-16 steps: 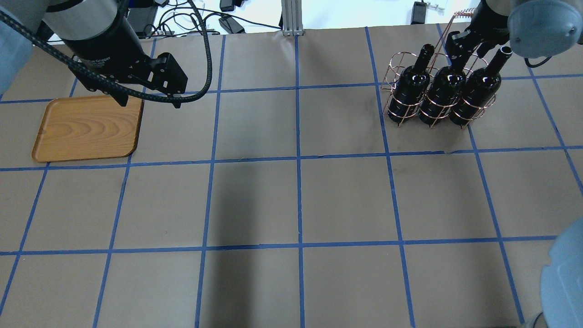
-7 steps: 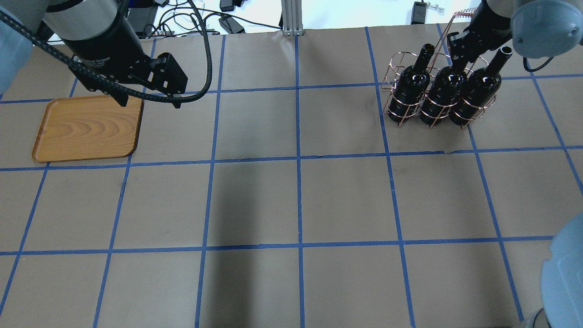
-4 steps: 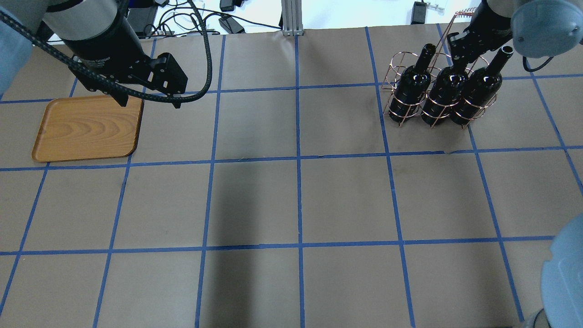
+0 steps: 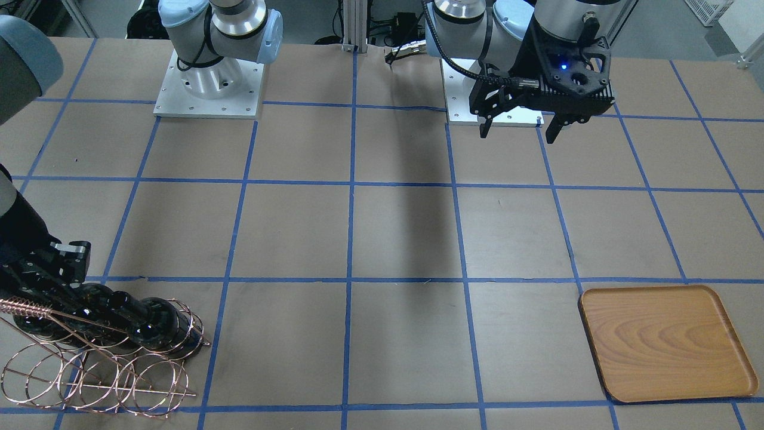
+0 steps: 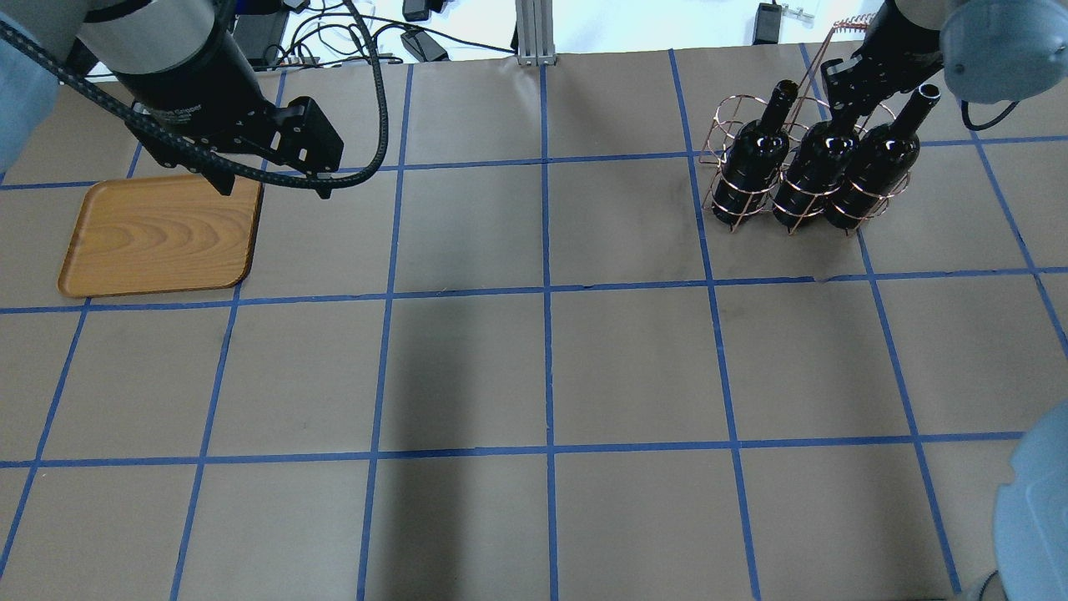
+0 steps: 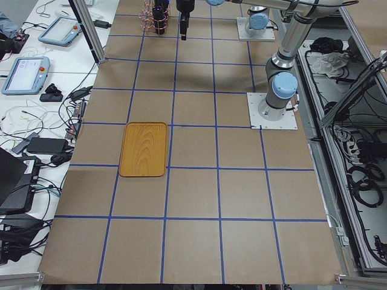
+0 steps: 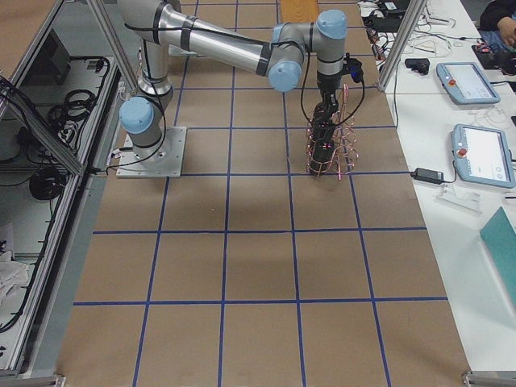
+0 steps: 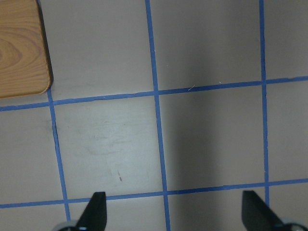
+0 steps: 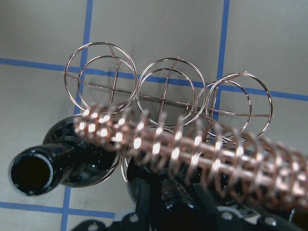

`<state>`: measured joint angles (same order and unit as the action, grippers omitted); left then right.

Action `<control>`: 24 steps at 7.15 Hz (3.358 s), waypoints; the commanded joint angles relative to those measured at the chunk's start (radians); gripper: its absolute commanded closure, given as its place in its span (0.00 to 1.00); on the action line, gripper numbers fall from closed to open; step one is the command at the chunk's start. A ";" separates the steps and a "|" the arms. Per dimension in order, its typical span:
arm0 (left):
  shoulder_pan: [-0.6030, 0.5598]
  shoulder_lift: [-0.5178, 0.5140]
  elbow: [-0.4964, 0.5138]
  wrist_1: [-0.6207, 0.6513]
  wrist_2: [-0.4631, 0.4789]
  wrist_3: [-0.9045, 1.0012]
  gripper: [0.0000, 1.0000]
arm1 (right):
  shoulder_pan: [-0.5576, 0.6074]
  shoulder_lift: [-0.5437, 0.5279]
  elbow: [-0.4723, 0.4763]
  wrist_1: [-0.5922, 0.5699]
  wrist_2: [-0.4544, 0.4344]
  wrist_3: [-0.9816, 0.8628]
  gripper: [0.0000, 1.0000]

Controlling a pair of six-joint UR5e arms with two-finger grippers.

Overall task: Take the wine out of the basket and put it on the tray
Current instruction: 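Close the right gripper on the neck of the dark wine bottle, then lift the bottle out of the basket with the right gripper, then carry the bottle toward the tray and set it upright on the table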

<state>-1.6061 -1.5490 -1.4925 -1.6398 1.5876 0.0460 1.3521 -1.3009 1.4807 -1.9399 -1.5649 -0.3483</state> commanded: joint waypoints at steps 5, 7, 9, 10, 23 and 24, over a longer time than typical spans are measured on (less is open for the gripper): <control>0.000 0.000 0.000 0.000 0.000 0.000 0.00 | 0.054 -0.208 -0.132 0.375 -0.010 0.009 1.00; 0.000 0.001 0.000 0.000 0.000 0.000 0.00 | 0.160 -0.218 -0.134 0.380 -0.017 0.142 1.00; 0.000 0.001 0.000 0.000 0.000 0.000 0.00 | 0.270 -0.196 -0.129 0.378 -0.003 0.351 1.00; 0.000 0.000 0.000 0.000 0.000 0.000 0.00 | 0.347 -0.175 -0.126 0.372 -0.001 0.465 1.00; 0.138 0.058 -0.011 -0.005 -0.005 0.153 0.00 | 0.878 0.080 -0.056 0.082 -0.006 1.069 1.00; 0.140 0.059 -0.012 -0.006 -0.005 0.166 0.00 | 0.878 0.081 -0.053 0.084 -0.006 1.068 1.00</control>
<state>-1.4778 -1.4928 -1.5038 -1.6451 1.5840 0.1937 2.2253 -1.2250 1.4209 -1.8555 -1.5702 0.7145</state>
